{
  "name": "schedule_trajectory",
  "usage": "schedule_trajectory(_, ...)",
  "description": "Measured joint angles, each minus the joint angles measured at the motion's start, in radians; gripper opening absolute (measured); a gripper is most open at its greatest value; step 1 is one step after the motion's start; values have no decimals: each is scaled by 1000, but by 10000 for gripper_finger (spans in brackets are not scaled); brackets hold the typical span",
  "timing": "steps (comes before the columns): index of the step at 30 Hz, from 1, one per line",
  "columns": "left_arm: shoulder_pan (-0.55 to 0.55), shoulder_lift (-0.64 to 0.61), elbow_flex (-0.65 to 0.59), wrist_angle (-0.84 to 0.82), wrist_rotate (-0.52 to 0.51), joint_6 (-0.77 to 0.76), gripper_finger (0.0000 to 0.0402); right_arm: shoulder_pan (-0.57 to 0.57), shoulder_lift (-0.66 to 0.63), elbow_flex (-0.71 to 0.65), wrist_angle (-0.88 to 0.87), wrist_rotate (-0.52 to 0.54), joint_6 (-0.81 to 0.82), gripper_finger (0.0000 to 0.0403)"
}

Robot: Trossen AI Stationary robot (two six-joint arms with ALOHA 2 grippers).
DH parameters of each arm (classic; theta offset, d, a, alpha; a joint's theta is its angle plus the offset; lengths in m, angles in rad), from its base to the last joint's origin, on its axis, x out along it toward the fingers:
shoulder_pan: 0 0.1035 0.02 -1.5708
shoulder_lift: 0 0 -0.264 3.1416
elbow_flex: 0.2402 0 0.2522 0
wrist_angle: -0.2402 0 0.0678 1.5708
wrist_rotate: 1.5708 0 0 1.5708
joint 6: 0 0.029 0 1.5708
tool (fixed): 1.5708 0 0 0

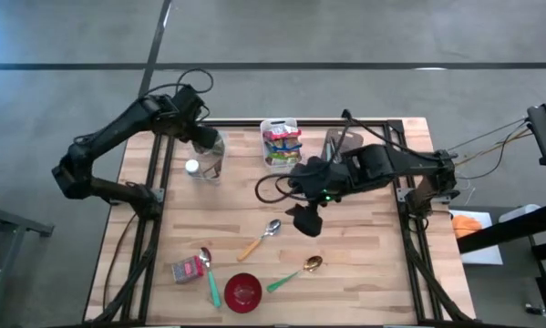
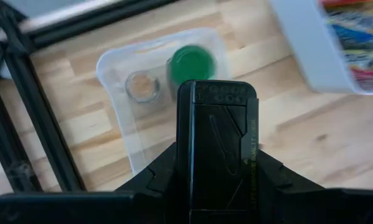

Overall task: Pick & Place Food Item
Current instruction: Put the green seasoning can into the transparent bin

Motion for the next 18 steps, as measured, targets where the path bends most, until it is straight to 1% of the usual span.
schedule_trajectory(4,24,0,-99,62,3,-2,117,28,-20,0,-33,52,40,279)
schedule_trajectory(9,26,0,-195,162,4,-53,117,55,-40,0,-59,113,78,280)
schedule_trajectory(13,26,0,-249,235,3,-91,117,62,-57,0,-59,122,101,280)
schedule_trajectory(18,26,0,-306,274,3,-159,117,66,-63,0,-59,140,107,280)
